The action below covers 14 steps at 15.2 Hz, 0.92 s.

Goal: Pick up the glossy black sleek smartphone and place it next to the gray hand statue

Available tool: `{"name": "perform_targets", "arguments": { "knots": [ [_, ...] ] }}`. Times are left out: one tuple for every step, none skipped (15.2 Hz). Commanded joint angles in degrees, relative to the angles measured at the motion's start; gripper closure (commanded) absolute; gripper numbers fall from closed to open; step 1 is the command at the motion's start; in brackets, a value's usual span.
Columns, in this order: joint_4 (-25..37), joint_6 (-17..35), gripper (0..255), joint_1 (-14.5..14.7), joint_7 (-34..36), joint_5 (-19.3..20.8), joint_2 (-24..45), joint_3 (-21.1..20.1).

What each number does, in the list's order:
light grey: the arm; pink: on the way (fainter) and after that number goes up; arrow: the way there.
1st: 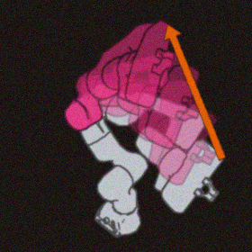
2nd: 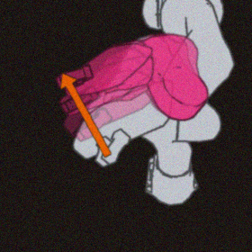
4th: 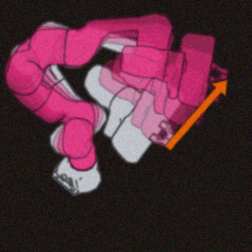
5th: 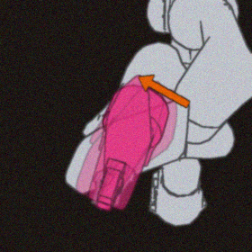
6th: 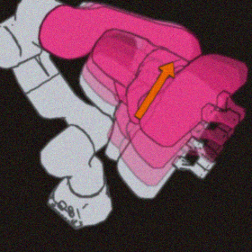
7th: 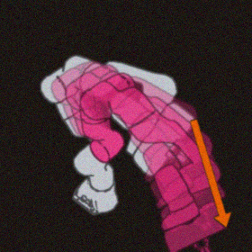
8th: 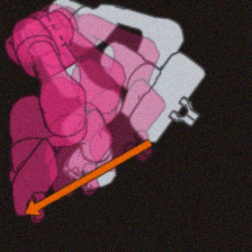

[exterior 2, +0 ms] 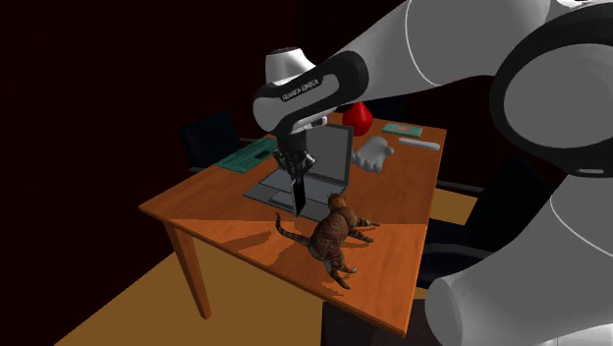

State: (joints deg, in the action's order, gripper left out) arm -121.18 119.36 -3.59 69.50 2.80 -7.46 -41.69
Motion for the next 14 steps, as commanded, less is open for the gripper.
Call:
{"name": "perform_targets", "arguments": {
  "knots": [
    [1.23, -1.51, 255, -0.01, -0.41, -0.33, -0.38, 0.18],
    [1.8, -2.26, 255, -0.01, -0.63, -0.53, -0.63, 0.27],
    [2.39, -3.02, 255, -0.01, -0.83, -0.71, -0.86, 0.36],
    [2.98, -3.77, 255, 0.0, -1.02, -0.87, -1.07, 0.46],
    [3.59, -4.52, 255, 0.0, -1.2, -1.02, -1.27, 0.55],
    [4.22, -5.27, 255, -0.01, -1.38, -1.16, -1.45, 0.63],
    [4.85, -6.03, 255, -0.01, -1.54, -1.28, -1.61, 0.71],
    [5.5, -6.78, 255, -0.02, -1.69, -1.39, -1.76, 0.79],
    [6.16, -7.54, 255, -0.03, -1.83, -1.49, -1.9, 0.87],
    [6.83, -8.3, 255, -0.04, -1.96, -1.57, -2.01, 0.94],
    [7.51, -9.05, 255, -0.05, -2.09, -1.65, -2.11, 1.01],
    [8.21, -9.81, 255, -0.06, -2.2, -1.71, -2.2, 1.07],
    [8.92, -10.57, 255, -0.08, -2.31, -1.76, -2.27, 1.13],
    [9.65, -11.33, 255, -0.1, -2.41, -1.79, -2.32, 1.18]
  ]
}}
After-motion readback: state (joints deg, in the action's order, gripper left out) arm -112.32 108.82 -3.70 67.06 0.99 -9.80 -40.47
